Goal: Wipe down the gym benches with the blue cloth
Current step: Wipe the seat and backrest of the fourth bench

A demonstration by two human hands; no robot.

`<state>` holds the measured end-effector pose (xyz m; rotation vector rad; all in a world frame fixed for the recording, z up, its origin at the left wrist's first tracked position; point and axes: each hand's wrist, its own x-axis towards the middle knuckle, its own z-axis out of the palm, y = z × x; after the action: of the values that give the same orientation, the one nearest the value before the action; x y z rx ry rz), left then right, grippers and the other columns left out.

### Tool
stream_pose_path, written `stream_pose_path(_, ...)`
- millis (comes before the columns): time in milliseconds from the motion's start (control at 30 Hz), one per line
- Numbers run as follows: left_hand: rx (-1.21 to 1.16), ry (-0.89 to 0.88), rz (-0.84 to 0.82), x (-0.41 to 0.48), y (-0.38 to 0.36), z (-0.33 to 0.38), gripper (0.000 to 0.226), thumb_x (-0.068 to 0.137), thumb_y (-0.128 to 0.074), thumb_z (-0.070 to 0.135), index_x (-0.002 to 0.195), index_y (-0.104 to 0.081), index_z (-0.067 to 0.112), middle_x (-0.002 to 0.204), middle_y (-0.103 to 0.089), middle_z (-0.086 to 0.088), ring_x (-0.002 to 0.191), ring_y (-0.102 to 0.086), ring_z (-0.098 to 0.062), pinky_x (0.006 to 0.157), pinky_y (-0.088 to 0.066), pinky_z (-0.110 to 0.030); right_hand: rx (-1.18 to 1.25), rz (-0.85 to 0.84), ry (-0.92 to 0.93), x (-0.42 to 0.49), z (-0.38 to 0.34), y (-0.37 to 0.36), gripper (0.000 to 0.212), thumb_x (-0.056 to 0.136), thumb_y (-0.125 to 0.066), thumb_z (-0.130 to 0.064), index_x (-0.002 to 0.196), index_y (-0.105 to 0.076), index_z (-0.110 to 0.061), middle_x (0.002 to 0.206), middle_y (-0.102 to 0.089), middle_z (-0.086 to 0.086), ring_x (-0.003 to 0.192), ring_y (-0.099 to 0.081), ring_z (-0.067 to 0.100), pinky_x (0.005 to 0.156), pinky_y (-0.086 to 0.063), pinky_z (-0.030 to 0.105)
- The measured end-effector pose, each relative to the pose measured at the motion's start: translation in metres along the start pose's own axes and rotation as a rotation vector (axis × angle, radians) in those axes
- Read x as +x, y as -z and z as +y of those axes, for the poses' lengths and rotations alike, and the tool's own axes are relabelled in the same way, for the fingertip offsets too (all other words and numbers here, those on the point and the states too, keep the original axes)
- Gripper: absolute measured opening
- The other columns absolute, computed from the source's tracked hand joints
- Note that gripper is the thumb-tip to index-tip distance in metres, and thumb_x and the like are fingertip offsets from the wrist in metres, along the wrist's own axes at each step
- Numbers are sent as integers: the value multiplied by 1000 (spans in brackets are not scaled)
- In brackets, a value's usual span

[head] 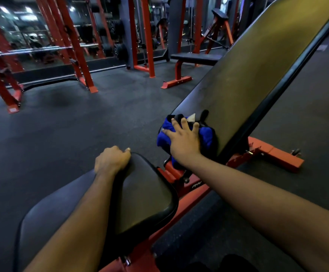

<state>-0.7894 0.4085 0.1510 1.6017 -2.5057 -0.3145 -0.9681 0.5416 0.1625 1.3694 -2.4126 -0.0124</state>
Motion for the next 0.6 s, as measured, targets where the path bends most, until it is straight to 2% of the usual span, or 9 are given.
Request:
stream_pose_path(133, -3, 10, 2, 0, -1, 0, 55, 97, -37, 56, 112, -62, 9, 114, -64, -17, 102, -61, -36, 86, -49, -39, 101, 86, -186, 40, 51, 21, 49, 96, -49, -35, 144, -44, -43, 161, -26, 2, 143, -22, 33, 112, -17, 60)
stream_pose_path(333, -16, 8, -23, 2, -2, -2, 55, 95, -36, 57, 112, -64, 13, 111, -65, -14, 99, -62, -32, 90, -51, -42, 119, 124, -507, 46, 148, 49, 45, 97, -49, -43, 142, -48, -38, 157, -33, 5, 140, -25, 34, 111, -19, 61)
stream_pose_path(467, -5, -2, -24, 0, 0, 0, 53, 97, -36, 55, 114, -63, 13, 113, -64, -13, 100, -61, -31, 87, -49, -40, 30, 222, -548, 6, 108, 39, 38, 92, -53, -33, 130, -59, -32, 139, -50, 8, 130, -36, 35, 101, -29, 60)
stream_pose_path(600, 8, -11, -28, -5, 3, 1, 54, 99, -34, 53, 117, -63, 11, 116, -64, -14, 103, -60, -32, 87, -48, -39, -60, 205, -364, -45, 44, 24, 48, 87, -52, -29, 135, -54, -33, 141, -48, 8, 126, -39, 32, 95, -28, 53)
